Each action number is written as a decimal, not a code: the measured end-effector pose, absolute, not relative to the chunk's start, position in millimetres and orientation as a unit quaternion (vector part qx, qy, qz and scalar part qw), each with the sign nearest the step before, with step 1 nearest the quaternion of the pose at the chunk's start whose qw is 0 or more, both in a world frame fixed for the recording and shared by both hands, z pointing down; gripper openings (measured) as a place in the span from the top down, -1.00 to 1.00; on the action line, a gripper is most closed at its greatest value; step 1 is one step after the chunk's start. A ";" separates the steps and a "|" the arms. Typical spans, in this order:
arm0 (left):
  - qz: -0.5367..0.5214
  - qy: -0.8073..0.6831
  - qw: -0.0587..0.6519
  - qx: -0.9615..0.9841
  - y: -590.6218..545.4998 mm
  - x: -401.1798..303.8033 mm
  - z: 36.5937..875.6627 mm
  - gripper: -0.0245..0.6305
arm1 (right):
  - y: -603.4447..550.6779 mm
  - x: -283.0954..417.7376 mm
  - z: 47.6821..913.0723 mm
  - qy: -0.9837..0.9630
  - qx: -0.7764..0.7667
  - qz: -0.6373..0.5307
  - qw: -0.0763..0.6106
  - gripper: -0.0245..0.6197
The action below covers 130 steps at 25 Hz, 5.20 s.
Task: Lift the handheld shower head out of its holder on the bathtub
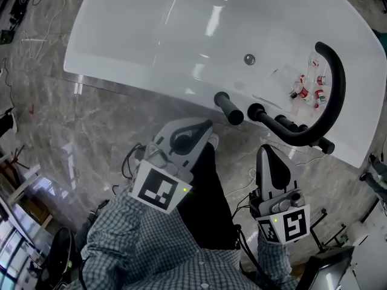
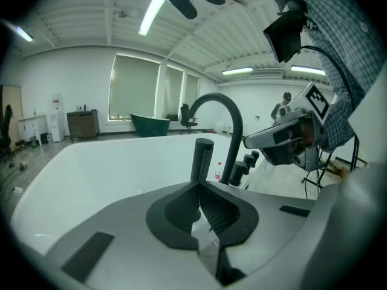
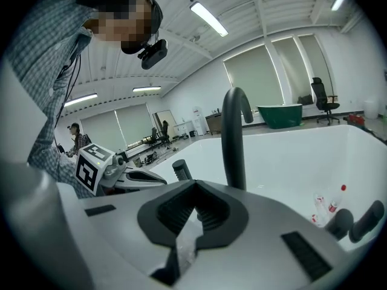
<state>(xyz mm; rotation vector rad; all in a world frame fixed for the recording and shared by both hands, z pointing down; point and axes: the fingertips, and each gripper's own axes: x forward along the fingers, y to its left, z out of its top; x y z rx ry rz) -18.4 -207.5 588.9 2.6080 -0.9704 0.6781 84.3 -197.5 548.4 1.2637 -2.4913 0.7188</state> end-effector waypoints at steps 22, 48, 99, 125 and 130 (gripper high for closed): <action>0.308 -0.357 0.089 0.877 -225.1 -7.5 688.6 0.60 | -198.7 84.7 578.4 -0.846 0.434 0.293 0.100 0.88; 0.322 -0.354 0.105 0.872 -251.9 31.4 727.4 0.54 | -178.0 96.4 608.8 -0.835 0.426 0.339 0.087 0.88; 0.316 -0.367 0.132 0.865 -223.2 4.2 586.6 0.54 | -161.8 101.7 485.0 -0.833 0.486 0.257 0.069 0.88; 0.283 -0.375 0.106 0.877 -182.3 4.7 427.2 0.54 | -158.2 120.4 337.7 -0.851 0.498 0.161 0.034 0.88; 0.273 -0.374 0.096 0.881 -174.9 5.9 400.7 0.54 | -154.2 122.4 316.5 -0.853 0.501 0.142 0.028 0.88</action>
